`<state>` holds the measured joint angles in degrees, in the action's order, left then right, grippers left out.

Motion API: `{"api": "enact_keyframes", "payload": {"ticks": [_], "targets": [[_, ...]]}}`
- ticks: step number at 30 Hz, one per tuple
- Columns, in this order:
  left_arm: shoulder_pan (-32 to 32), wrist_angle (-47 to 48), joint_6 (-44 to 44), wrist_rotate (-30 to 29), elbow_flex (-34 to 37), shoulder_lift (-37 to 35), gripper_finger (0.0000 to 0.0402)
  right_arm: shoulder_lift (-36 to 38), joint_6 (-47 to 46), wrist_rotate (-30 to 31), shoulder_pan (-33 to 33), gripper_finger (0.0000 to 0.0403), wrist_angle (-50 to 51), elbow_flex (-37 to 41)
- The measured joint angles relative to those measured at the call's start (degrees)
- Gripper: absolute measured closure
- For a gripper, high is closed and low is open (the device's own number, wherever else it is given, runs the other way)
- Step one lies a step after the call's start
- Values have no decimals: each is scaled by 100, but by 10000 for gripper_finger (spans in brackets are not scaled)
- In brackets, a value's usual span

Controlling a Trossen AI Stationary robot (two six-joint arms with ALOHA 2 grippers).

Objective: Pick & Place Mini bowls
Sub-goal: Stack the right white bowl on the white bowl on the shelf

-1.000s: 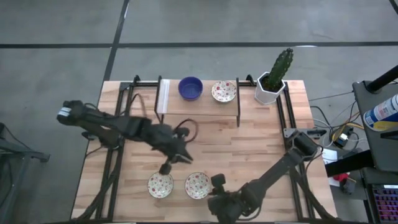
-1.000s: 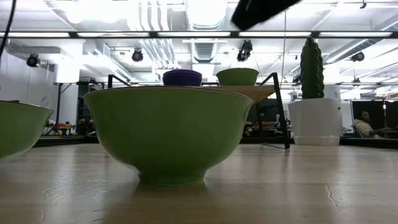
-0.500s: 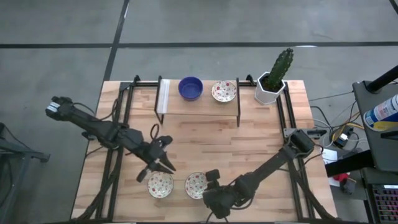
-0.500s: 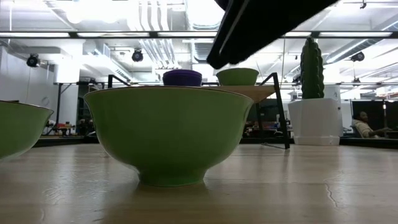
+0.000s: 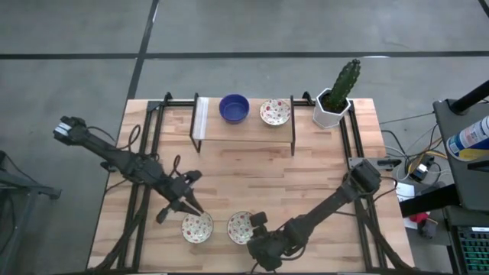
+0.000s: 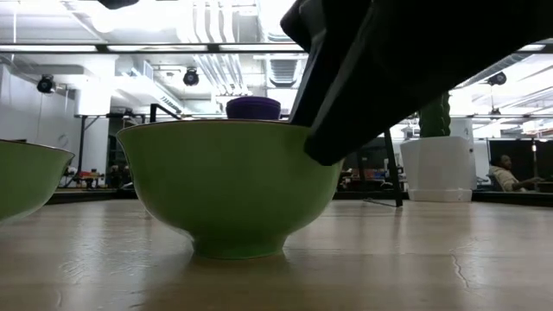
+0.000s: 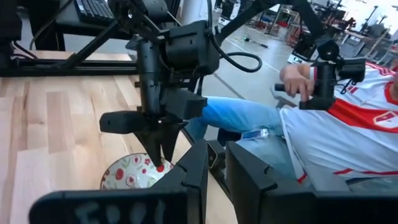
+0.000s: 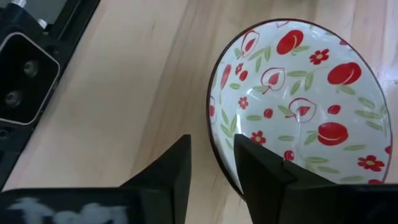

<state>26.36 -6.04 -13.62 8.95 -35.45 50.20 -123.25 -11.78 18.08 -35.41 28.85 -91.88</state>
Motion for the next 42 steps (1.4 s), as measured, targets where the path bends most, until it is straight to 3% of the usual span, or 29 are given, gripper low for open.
{"api": "enact_keyframes", "payload": {"ticks": [6,14,18,26,34,42], "targets": [[39,-71,-3,0,171,-256,351,-67,-59,4,57,305,14,-4],[40,-198,-40,0,316,-303,351,-59,-143,48,83,380,98,-26],[40,-204,-36,0,325,-302,351,-32,-168,53,92,388,272,-111],[47,-213,137,-43,359,-366,351,-37,-492,262,83,390,1669,-854],[51,-528,132,-587,891,-426,351,-34,-535,442,93,390,2730,-1463],[75,-778,-1,-589,1300,-896,351,-28,-633,1071,85,390,4402,-2583]]}}
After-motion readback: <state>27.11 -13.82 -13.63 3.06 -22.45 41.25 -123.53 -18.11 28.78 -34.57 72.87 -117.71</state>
